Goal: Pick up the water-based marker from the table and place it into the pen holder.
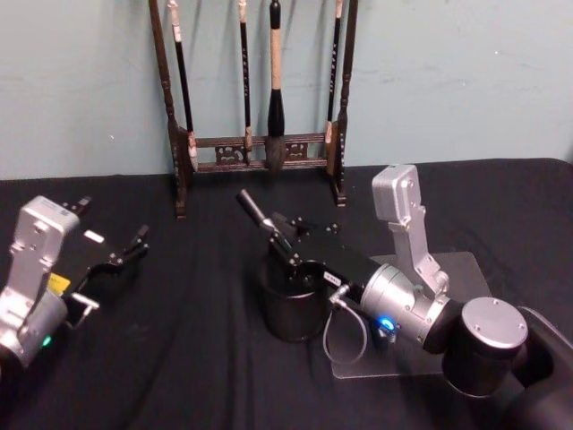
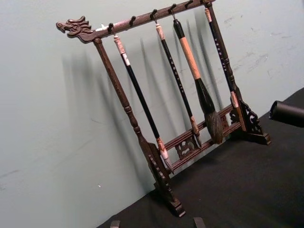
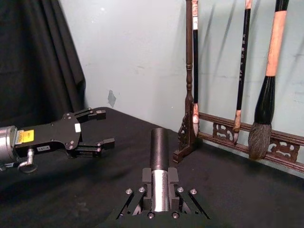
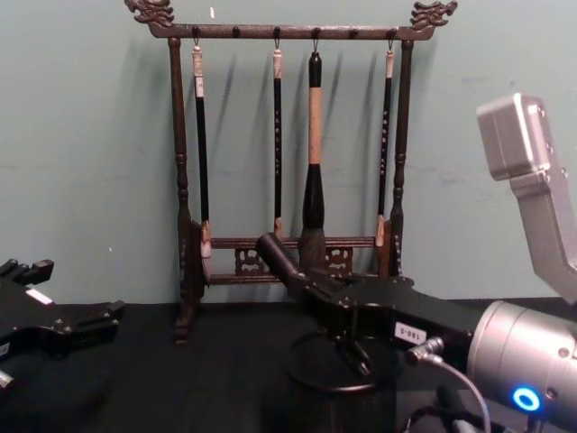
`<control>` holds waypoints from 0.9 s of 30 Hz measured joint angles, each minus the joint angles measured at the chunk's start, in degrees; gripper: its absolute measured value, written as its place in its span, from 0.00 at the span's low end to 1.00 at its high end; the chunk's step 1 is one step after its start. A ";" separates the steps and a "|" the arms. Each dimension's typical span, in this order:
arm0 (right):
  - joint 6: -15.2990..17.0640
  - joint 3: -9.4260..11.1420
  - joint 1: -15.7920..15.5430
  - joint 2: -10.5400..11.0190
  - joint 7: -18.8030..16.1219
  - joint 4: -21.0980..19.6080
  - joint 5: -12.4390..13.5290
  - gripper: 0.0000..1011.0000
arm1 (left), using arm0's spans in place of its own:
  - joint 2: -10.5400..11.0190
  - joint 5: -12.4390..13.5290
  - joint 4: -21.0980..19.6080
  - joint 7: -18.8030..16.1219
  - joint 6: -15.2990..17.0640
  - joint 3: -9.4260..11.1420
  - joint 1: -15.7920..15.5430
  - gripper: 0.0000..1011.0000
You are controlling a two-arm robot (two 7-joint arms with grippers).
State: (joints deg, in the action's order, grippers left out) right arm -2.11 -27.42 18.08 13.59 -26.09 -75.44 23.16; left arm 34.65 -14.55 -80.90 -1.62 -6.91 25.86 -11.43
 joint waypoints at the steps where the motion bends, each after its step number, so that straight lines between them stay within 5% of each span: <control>1: 0.00 0.00 0.00 0.00 0.00 0.00 0.00 0.20 | 0.00 0.00 0.00 0.00 0.00 0.00 0.00 0.99; 19: -0.20 -0.08 -0.04 -0.09 0.33 0.12 -0.49 0.21 | 0.00 0.00 0.00 0.00 0.00 0.00 0.00 0.99; 27: -0.20 -0.03 -0.04 -0.10 0.27 0.08 -0.41 0.48 | 0.00 0.00 0.00 0.00 0.00 0.00 0.00 0.99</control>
State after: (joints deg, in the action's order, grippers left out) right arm -2.31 -27.45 18.04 13.49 -25.82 -75.37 22.75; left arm 34.65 -14.55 -80.90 -1.62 -6.91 25.86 -11.43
